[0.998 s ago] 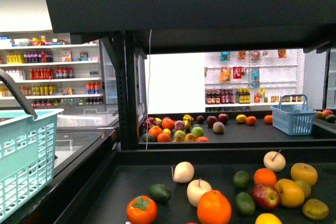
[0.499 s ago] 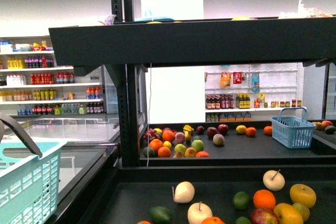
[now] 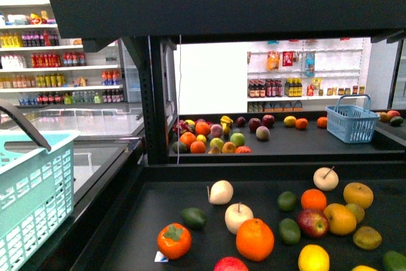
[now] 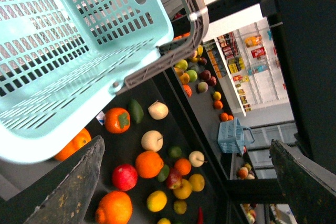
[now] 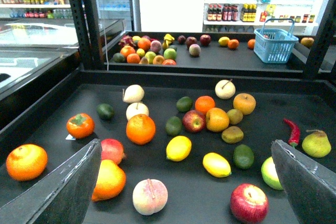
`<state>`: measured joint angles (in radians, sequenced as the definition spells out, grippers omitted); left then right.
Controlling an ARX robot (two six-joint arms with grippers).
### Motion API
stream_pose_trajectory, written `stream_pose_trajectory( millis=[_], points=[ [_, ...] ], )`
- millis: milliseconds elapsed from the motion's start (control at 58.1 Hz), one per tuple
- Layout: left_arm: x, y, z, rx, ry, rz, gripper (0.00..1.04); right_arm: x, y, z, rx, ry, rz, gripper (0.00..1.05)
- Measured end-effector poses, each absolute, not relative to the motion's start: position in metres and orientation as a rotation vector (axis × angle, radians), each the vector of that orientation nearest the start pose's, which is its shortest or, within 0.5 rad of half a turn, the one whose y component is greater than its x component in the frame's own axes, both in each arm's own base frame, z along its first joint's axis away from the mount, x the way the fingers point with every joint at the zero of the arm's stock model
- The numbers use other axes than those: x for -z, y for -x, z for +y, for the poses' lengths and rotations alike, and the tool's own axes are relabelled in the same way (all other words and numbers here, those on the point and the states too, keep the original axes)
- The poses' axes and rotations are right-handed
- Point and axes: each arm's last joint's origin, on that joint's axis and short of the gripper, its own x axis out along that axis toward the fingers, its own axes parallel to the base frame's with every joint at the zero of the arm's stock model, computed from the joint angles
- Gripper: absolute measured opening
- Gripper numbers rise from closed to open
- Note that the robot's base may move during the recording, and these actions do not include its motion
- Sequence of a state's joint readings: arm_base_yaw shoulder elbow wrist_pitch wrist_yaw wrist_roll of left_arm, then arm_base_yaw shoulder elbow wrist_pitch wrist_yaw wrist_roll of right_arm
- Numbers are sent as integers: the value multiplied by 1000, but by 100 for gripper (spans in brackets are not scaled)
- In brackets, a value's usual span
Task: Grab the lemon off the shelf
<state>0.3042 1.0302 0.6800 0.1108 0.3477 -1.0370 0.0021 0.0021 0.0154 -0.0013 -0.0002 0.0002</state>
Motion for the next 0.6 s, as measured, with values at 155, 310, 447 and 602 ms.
stream_pose_trajectory(
  millis=[155,310,447,602],
  points=[
    [-284,-279,77,-105,1184,245,97,-168,-97,0,-2,0,-12,97],
    [-274,-326,93,-147,1216,252,97,-168,-97,0,-2,0,-12,97],
    [-272,-355,104,-161,1217,228,97,-168,-97,0,-2,0,-12,97],
    [-271,-382,113,-159,1192,186,97,-168,-97,0,-2,0,-12,97]
  ],
)
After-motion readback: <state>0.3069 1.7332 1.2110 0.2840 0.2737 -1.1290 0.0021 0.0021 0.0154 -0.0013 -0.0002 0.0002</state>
